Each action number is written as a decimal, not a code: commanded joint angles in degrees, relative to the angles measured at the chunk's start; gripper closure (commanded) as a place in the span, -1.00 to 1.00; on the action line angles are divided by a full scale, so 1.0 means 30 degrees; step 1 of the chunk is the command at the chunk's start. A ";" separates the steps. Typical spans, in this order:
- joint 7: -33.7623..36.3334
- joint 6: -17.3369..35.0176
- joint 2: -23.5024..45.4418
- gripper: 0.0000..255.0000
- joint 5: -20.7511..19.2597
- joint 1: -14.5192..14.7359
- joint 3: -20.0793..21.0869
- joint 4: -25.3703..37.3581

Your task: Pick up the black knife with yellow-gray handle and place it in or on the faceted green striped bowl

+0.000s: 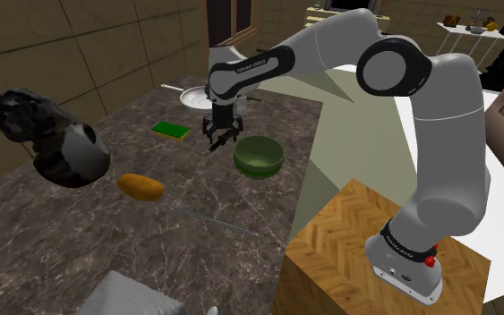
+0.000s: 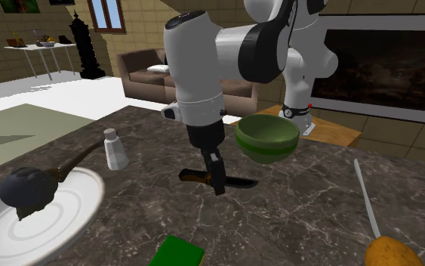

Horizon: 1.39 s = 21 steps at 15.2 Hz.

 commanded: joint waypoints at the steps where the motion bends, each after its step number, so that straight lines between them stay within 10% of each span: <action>1: -0.0002 0.0026 0.0005 -1.00 -0.0001 -0.0001 -0.0001 -0.0016; 5: -0.0002 0.0022 0.0006 -1.00 -0.0001 -0.0001 -0.0001 -0.0012; 6: -0.0002 0.0022 0.0006 1.00 -0.0001 -0.0001 -0.0001 -0.0012; 21: 0.0062 -0.1195 -0.0598 1.00 0.0077 -0.0033 0.0060 0.0612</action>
